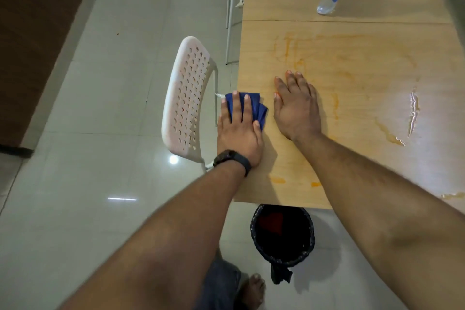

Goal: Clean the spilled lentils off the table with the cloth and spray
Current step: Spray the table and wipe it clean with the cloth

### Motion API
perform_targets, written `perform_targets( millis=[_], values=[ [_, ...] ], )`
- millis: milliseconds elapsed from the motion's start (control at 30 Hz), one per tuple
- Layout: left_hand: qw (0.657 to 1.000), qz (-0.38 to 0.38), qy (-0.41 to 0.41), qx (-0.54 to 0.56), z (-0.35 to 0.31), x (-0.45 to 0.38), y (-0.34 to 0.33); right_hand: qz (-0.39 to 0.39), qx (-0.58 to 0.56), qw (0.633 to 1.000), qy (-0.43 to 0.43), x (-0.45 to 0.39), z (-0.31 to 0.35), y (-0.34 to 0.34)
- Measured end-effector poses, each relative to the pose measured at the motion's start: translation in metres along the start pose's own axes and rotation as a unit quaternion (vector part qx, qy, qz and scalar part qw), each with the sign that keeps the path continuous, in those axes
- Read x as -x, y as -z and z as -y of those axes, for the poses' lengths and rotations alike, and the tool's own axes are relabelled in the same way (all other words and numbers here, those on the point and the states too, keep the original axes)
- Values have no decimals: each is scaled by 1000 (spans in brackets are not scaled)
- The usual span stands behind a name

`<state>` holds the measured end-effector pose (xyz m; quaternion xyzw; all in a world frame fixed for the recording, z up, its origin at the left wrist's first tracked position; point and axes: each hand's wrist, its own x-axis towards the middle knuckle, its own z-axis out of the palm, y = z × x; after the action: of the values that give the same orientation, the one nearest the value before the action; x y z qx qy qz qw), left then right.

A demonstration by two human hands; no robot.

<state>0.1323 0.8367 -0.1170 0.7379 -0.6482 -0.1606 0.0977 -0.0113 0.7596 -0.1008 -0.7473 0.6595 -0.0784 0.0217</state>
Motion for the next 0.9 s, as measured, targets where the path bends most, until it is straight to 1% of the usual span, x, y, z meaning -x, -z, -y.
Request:
perform_targets(
  millis=[67, 133, 200, 333, 433, 567, 633, 800, 900],
  values=[
    [1000, 3, -1, 1, -3, -29, 5, -2, 1, 1000, 5, -1, -1, 0],
    [1000, 2, -2, -3, -4, -37, 4, 0, 5, 1000, 7, 0, -3, 0],
    [1000, -3, -10, -4, -4, -21, 0, 8, 1, 1000, 6, 0, -5, 2],
    [1000, -11, -18, -18, 3, 45, -6, 18, 3, 1000, 6, 0, -3, 5],
    [1000, 4, -16, -24, 7, 58, -6, 26, 3, 1000, 7, 2, -1, 4],
    [999, 7, -38, -32, 4, 19, 1, 24, 5, 1000, 5, -1, 0, 6],
    [999, 2, -35, -32, 1, -9, 3, 23, 5, 1000, 4, 2, 0, 5],
    [999, -5, -35, -34, -9, -105, 7, 25, 12, 1000, 3, -2, -4, 2],
    [999, -6, -28, -40, -15, -157, 13, 24, -6, 1000, 4, -7, -5, 4]
  ],
)
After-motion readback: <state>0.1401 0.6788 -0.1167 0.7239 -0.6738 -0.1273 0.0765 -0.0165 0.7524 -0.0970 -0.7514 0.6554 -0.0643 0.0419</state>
